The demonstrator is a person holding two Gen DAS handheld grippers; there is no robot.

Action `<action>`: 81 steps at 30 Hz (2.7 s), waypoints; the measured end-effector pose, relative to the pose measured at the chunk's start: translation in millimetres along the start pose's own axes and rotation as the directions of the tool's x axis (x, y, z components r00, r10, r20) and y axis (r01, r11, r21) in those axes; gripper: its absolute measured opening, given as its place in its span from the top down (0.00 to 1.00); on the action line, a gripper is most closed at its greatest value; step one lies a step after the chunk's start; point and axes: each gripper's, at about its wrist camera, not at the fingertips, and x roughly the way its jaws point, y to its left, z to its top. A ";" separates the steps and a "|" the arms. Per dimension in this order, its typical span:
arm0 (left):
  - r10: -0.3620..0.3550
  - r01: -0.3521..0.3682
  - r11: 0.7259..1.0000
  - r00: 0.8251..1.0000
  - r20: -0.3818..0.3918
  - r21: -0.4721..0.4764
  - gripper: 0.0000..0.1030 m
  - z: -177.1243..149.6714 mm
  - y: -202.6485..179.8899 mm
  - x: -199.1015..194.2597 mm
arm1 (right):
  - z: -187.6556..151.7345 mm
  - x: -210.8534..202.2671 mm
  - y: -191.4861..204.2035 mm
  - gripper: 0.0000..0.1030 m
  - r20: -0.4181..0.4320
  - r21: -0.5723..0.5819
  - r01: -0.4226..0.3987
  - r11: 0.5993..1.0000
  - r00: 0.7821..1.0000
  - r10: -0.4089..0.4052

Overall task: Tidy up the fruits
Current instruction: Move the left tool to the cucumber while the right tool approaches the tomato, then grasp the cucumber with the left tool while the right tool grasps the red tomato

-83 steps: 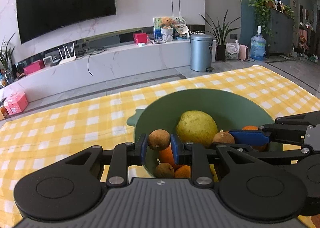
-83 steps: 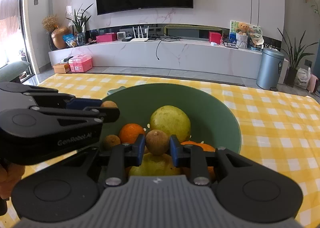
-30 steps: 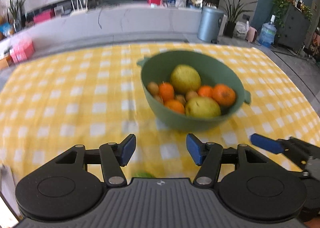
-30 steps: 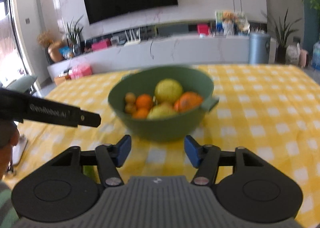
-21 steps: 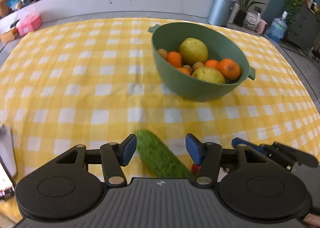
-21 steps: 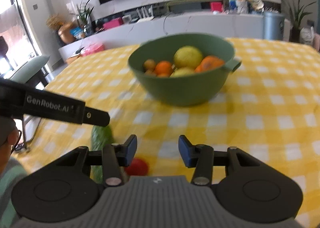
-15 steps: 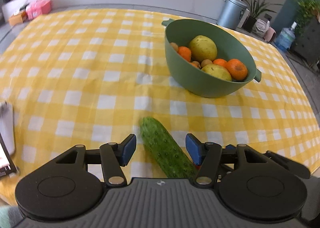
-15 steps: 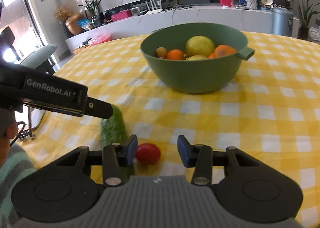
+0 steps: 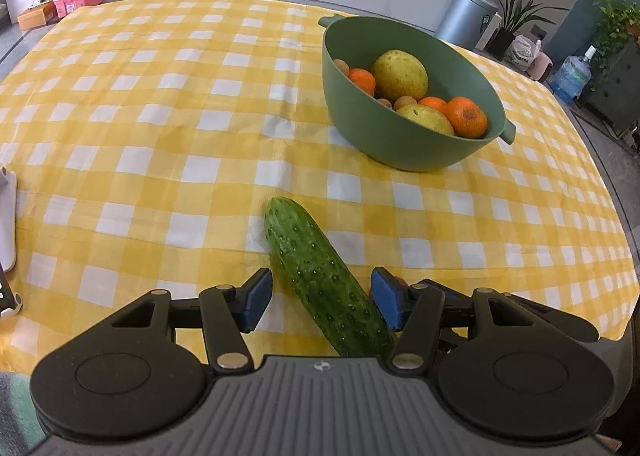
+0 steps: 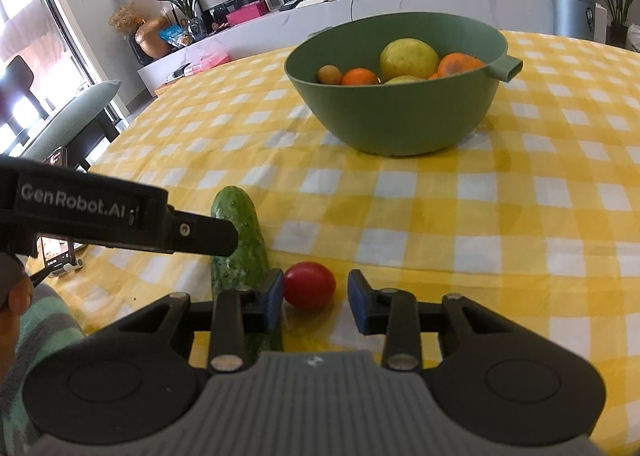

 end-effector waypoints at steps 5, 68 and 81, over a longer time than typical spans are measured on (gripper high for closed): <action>0.006 -0.006 1.000 1.000 -0.008 -0.003 0.35 -1.5 -0.6 1.6 | 0.3 1.4 -3.2 0.72 -0.008 0.022 -0.024 0.999 1.000 0.024; 0.082 -0.089 0.951 0.996 0.038 0.295 0.58 3.6 -44.2 53.4 | 8.6 0.4 -27.8 0.75 -0.018 0.049 0.153 0.987 0.988 -0.152; 0.049 -0.066 0.965 0.996 0.072 0.254 0.59 -1.2 -38.9 50.1 | 8.7 0.1 -31.6 0.77 -0.011 0.077 0.144 0.987 0.990 -0.144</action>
